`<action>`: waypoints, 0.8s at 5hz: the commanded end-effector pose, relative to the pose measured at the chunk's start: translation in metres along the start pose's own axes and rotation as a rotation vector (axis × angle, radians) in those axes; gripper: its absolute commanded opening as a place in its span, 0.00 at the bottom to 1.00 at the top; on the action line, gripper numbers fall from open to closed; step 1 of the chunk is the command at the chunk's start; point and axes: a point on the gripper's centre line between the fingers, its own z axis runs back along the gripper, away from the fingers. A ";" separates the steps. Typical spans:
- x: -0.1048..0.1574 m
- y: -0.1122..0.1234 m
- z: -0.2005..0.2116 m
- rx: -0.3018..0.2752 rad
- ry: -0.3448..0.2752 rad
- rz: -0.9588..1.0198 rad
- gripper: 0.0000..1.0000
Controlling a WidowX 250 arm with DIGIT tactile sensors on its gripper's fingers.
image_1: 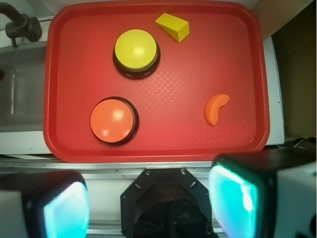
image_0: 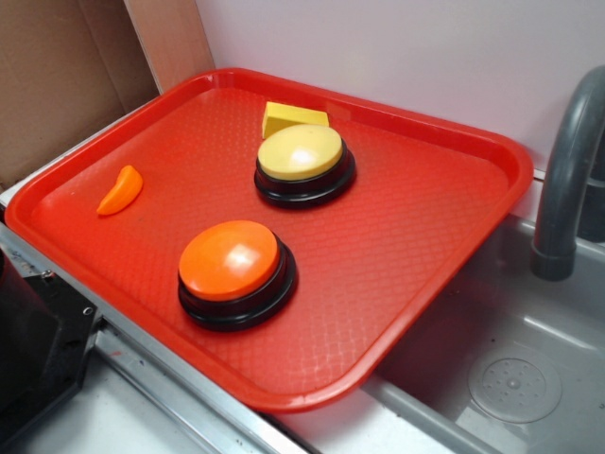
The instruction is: Push the yellow button.
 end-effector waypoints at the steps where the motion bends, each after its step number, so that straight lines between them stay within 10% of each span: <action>1: 0.000 0.000 0.000 0.000 0.000 0.000 1.00; 4: 0.107 -0.023 -0.105 0.078 -0.087 -0.102 1.00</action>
